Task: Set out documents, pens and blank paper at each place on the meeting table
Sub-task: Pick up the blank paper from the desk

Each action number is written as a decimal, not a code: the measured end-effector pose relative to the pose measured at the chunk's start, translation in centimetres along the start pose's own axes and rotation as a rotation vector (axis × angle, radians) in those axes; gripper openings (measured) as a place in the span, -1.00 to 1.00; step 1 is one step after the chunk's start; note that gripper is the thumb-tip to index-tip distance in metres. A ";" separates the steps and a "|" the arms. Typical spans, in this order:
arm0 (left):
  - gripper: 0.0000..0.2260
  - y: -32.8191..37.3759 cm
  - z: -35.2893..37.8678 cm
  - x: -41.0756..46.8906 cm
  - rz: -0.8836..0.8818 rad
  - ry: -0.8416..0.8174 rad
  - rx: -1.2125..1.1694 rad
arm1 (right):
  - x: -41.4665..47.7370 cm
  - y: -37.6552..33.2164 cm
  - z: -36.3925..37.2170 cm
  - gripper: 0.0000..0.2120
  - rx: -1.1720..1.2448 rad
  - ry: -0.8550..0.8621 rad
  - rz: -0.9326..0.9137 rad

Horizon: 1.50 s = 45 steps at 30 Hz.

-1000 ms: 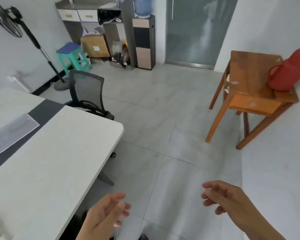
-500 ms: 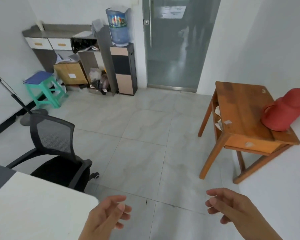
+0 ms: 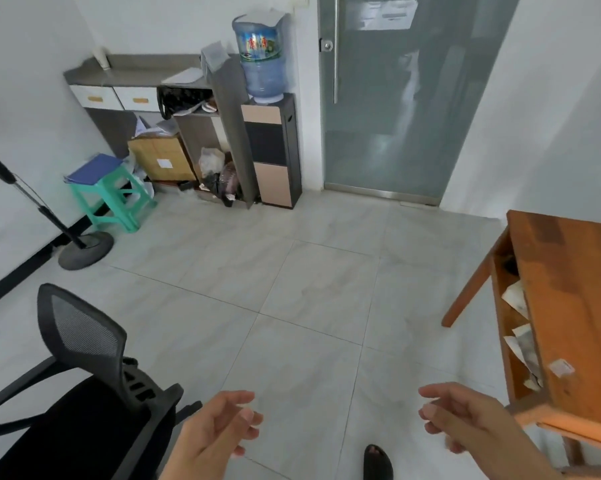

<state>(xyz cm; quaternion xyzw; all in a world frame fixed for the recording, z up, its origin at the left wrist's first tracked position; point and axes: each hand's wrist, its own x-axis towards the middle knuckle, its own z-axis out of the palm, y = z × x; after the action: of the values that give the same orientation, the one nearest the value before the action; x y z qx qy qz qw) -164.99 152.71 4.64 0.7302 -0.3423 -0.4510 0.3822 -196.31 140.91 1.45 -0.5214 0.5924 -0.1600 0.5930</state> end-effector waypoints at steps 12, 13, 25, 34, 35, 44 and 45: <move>-0.84 4.4 -5.8 16.0 -0.141 0.389 -0.218 | 25.9 -22.8 2.7 -0.88 -0.245 -0.257 -0.269; -0.83 4.2 -6.8 17.7 -0.159 0.416 -0.233 | 27.8 -24.0 4.0 -0.88 -0.251 -0.280 -0.269; -0.84 11.9 -26.7 41.8 -0.066 0.404 -0.219 | 45.7 -41.7 19.7 -0.86 -0.231 -0.424 -0.209; -0.84 12.4 -37.7 58.7 -0.175 0.469 -0.279 | 63.3 -52.8 28.4 -0.86 -0.262 -0.393 -0.200; -0.85 12.7 -39.0 61.0 -0.181 0.479 -0.288 | 65.8 -54.2 29.7 -0.86 -0.259 -0.396 -0.202; -0.84 18.6 -53.7 77.2 -0.156 0.639 -0.358 | 83.4 -74.0 43.3 -0.86 -0.329 -0.575 -0.329; -0.83 18.5 -55.1 78.5 -0.161 0.656 -0.374 | 84.8 -76.1 44.9 -0.86 -0.326 -0.593 -0.350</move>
<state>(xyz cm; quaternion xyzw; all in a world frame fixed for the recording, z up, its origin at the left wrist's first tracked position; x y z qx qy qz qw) -89.00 91.35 6.03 0.7780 -0.0555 -0.2767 0.5613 -103.80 60.86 6.47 -0.7258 0.3148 -0.0046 0.6116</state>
